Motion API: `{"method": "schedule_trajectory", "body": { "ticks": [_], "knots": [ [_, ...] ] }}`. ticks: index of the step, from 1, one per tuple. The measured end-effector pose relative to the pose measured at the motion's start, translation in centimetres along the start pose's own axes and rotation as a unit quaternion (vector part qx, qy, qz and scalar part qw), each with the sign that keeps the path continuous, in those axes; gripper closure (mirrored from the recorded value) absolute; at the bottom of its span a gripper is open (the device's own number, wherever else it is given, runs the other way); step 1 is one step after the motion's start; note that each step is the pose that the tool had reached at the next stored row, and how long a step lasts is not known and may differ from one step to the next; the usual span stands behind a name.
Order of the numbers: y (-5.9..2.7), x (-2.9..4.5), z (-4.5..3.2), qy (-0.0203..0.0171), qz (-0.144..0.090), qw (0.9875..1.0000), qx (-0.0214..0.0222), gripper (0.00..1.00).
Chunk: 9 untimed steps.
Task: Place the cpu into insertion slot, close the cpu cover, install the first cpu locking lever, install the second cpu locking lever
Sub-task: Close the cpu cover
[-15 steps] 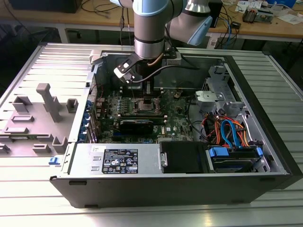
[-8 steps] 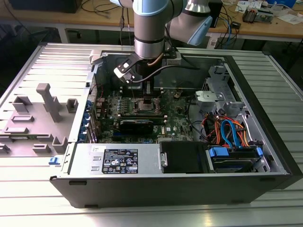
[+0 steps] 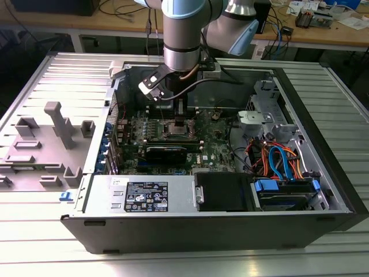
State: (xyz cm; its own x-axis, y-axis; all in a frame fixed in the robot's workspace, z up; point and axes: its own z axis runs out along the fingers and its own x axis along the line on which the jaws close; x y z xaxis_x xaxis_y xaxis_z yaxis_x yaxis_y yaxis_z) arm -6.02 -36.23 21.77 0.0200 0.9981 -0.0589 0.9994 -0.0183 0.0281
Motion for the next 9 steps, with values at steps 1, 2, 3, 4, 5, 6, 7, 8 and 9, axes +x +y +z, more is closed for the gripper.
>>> {"method": "schedule_trajectory", "body": {
  "ticks": [1,2,3,4,5,6,7,8,9],
  "knots": [
    [0.0,0.0,-0.01,-0.0001,0.0,1.0,0.0,0.89],
    [0.0,0.0,-0.03,-0.0001,0.0,1.0,0.0,0.89],
    [0.0,0.0,-0.07,-0.0002,0.0,1.0,0.0001,0.89],
    [0.0,0.0,-0.08,-0.0001,0.0,1.0,0.0,0.89],
    [0.0,-0.01,-0.14,-0.0001,0.0,1.0,0.0,0.89],
    [0.0,-0.01,-0.17,-0.0001,0.0,1.0,0.0,0.89],
    [0.01,-0.01,-0.17,-0.0001,0.0,1.0,0.0,0.89],
    [0.0,-0.01,-0.18,-0.0001,0.0,1.0,0.0,0.89],
    [0.0,-0.01,-0.19,-0.0001,0.0,1.0,0.0,0.89]
  ]
}}
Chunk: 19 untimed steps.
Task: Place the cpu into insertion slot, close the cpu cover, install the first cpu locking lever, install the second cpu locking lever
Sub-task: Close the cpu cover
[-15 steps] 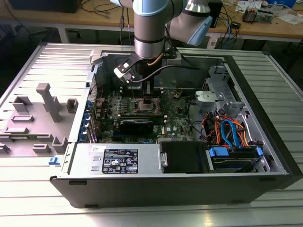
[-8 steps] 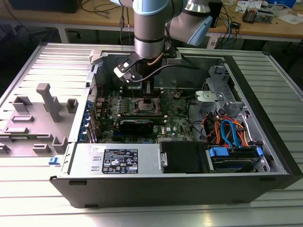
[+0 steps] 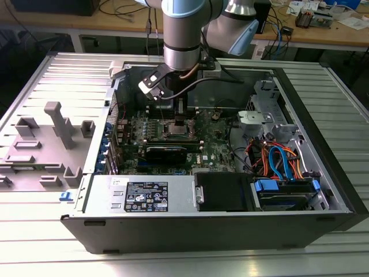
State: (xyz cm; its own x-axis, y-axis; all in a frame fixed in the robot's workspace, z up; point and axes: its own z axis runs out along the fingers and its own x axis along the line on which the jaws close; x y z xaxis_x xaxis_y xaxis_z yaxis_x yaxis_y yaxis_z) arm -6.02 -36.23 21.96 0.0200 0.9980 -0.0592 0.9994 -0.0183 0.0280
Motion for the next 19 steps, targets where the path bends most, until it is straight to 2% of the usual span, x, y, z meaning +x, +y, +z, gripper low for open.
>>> {"method": "schedule_trajectory", "body": {
  "ticks": [19],
  "knots": [
    [0.02,-0.03,-0.51,0.0,0.0,1.0,0.0,0.89]
  ]
}}
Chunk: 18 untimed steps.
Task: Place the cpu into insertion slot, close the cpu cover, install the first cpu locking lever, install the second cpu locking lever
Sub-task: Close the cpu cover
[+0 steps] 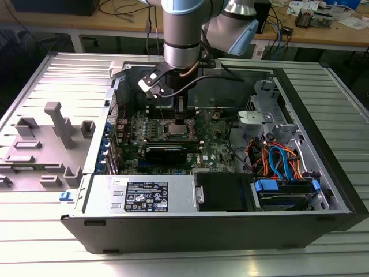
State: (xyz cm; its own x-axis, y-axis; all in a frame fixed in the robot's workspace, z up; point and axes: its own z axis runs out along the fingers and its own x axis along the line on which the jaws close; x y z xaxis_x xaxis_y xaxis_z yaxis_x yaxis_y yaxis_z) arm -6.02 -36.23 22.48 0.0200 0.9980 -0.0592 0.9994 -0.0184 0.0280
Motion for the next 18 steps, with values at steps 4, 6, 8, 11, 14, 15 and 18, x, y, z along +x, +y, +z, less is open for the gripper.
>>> {"method": "schedule_trajectory", "body": {
  "ticks": [4,6,8,11,14,15,18],
  "knots": [
    [0.0,0.0,-0.05,0.0,0.0,1.0,0.0,0.89],
    [0.0,-0.01,-0.17,0.0,0.0,1.0,0.0,0.89],
    [0.01,-0.01,-0.18,0.0,0.0,1.0,0.0,0.89],
    [0.01,-0.01,-0.24,0.0,0.0,1.0,0.0,0.89],
    [0.01,-0.02,-0.38,0.0,0.0,1.0,0.0,0.89],
    [0.01,-0.03,-0.44,0.0,0.0,1.0,0.0,0.89],
    [0.02,-0.03,-0.57,0.0001,0.0,1.0,0.0,0.89]
  ]
}}
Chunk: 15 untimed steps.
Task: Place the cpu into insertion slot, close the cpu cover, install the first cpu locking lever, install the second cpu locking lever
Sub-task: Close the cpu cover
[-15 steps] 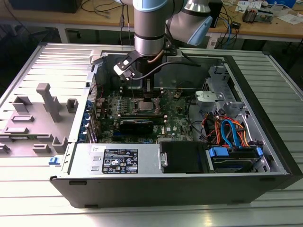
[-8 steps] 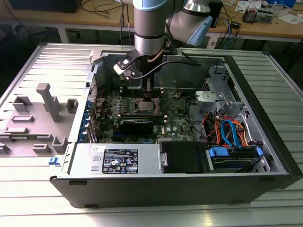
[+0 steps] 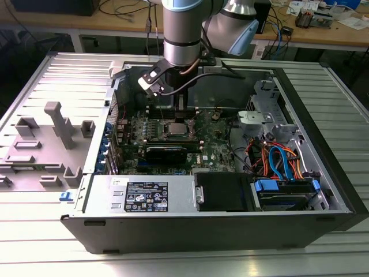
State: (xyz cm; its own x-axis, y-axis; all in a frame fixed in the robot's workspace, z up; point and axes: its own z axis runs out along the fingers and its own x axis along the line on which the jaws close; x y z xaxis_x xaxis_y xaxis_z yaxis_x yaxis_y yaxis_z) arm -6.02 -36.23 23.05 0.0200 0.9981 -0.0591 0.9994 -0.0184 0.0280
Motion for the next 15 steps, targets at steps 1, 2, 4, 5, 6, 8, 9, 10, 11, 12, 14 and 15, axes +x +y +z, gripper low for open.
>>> {"method": "schedule_trajectory", "body": {
  "ticks": [1,2,4,5,6,8,9,10,11,12,14,15],
  "knots": [
    [0.0,0.0,-0.01,0.0001,0.0,1.0,-0.0001,0.89],
    [0.0,-0.01,-0.05,-0.0001,0.0,1.0,0.0,0.89],
    [0.0,0.0,-0.06,0.0,0.0,1.0,0.0,0.89],
    [0.0,-0.01,-0.07,0.0,0.0,1.0,0.0,0.89],
    [0.0,-0.01,-0.08,-0.0001,0.0,1.0,0.0,0.89],
    [0.0,-0.01,-0.13,-0.0001,0.0,1.0,0.0,0.89],
    [0.0,-0.01,-0.15,-0.0001,0.0,1.0,0.0,0.89],
    [0.0,-0.01,-0.16,0.0,0.0,1.0,0.0,0.89],
    [0.01,-0.01,-0.17,0.0,0.0,1.0,0.0,0.89],
    [0.0,-0.01,-0.18,0.0,0.0,1.0,0.0,0.89],
    [0.01,-0.01,-0.22,0.0,0.0,1.0,0.0,0.89],
    [0.01,-0.02,-0.24,0.0,0.0,1.0,0.0,0.89]
  ]
}}
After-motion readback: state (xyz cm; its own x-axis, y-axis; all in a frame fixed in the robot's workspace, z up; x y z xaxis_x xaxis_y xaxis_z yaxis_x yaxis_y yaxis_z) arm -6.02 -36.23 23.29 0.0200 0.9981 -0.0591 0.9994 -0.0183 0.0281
